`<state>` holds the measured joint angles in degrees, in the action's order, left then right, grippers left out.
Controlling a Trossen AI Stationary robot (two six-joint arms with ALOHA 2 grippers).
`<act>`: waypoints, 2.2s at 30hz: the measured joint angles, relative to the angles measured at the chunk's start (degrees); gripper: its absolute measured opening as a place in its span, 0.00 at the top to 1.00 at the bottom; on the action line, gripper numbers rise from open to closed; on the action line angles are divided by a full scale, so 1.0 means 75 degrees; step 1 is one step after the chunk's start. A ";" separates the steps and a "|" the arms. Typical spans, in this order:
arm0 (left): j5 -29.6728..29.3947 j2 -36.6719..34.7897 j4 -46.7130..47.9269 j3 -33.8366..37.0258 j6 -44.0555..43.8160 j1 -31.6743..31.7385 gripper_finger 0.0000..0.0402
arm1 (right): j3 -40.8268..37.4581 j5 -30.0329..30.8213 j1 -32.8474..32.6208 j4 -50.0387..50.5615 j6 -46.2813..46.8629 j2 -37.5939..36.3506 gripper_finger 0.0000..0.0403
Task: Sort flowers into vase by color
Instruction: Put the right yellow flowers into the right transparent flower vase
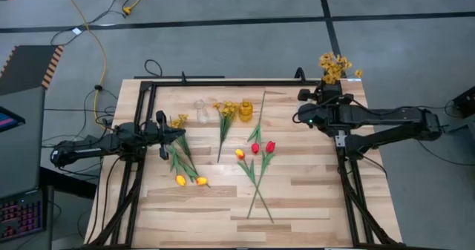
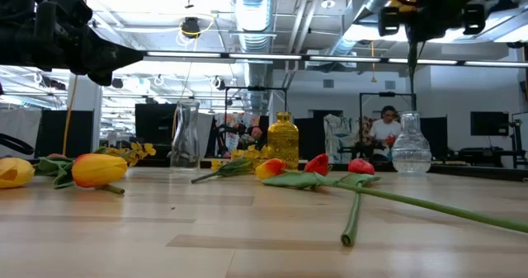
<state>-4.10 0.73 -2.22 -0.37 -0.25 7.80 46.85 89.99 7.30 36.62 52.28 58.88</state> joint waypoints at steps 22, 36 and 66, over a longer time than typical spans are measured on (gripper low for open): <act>-0.0204 0.0000 -0.0038 0.0000 0.0000 0.0000 1.00 | 0.0000 -0.0008 0.0395 -0.0087 0.0500 0.1304 0.88; -0.0204 0.0000 -0.0038 0.0002 0.0000 0.0001 1.00 | 0.0000 -0.0444 0.0398 -0.0144 -0.0432 0.1566 0.85; -0.0201 0.0000 -0.0038 0.0002 0.0000 0.0000 1.00 | 0.0000 -0.3102 0.1002 -0.0140 -0.0846 0.1430 0.47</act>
<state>-5.61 0.73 -2.50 -0.36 -0.25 7.81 46.85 66.73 14.81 35.57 45.93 69.60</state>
